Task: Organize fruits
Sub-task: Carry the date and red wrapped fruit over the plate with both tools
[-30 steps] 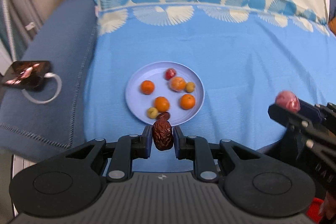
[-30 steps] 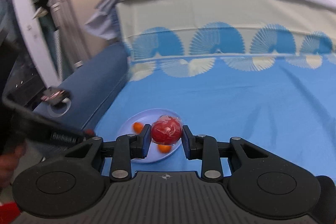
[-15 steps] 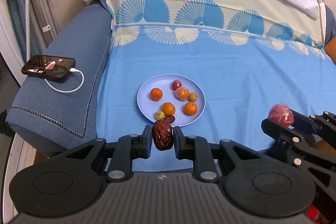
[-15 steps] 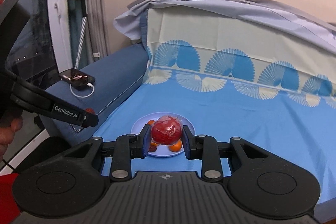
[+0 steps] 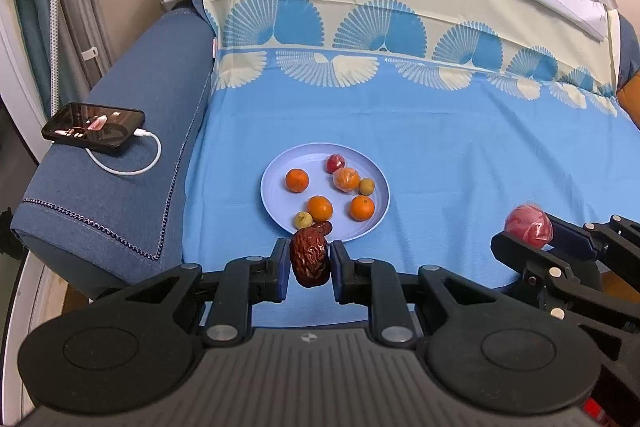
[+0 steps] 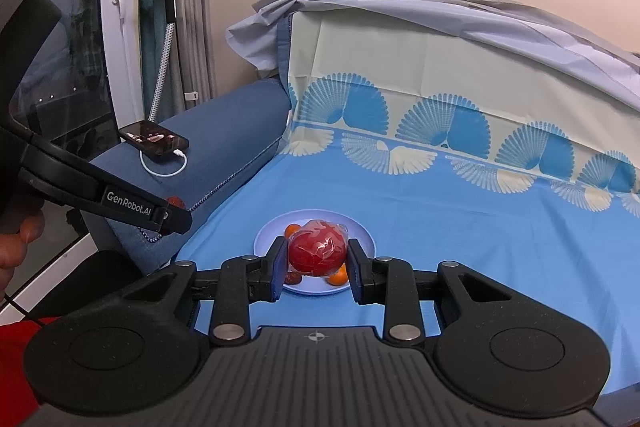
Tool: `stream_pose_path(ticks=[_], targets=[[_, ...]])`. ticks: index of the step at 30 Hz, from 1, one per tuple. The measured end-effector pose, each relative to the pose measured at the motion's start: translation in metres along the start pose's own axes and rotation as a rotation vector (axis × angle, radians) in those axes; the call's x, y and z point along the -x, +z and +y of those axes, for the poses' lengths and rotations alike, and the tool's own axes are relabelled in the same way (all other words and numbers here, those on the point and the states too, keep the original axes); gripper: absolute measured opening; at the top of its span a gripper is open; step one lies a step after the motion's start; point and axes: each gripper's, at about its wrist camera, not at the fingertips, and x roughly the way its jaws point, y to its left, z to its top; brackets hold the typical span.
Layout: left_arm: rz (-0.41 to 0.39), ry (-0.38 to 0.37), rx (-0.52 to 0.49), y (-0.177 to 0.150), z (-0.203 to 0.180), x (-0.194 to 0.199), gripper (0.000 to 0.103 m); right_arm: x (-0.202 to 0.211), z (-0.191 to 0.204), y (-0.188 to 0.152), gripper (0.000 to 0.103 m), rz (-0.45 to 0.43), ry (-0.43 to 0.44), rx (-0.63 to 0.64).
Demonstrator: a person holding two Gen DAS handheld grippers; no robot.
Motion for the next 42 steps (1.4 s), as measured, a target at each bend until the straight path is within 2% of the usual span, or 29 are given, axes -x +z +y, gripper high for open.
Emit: stream_pose_path(ticks=[11, 24, 30, 38, 42], targets=[[0.037, -0.009, 0.009, 0.0, 0.004, -0.015, 0.023, -0.011, 0.002, 0.001, 0.033, 0.041, 0.005, -0.002], [0.128, -0.021, 0.022, 0.007, 0.017, -0.06, 0.023, -0.043, -0.004, -0.002, 0.033, 0.146, 0.034, 0.001], [0.127, 0.012, 0.032, 0.036, 0.028, -0.091, 0.023, -0.09, -0.022, 0.011, 0.033, 0.215, 0.038, -0.093], [0.163, 0.015, 0.017, 0.079, 0.031, -0.158, 0.023, -0.162, -0.031, 0.017, 0.033, 0.271, 0.031, -0.093], [0.192, 0.019, 0.0, 0.09, 0.027, -0.192, 0.023, -0.196, -0.036, 0.018, 0.033, 0.292, 0.032, -0.087]])
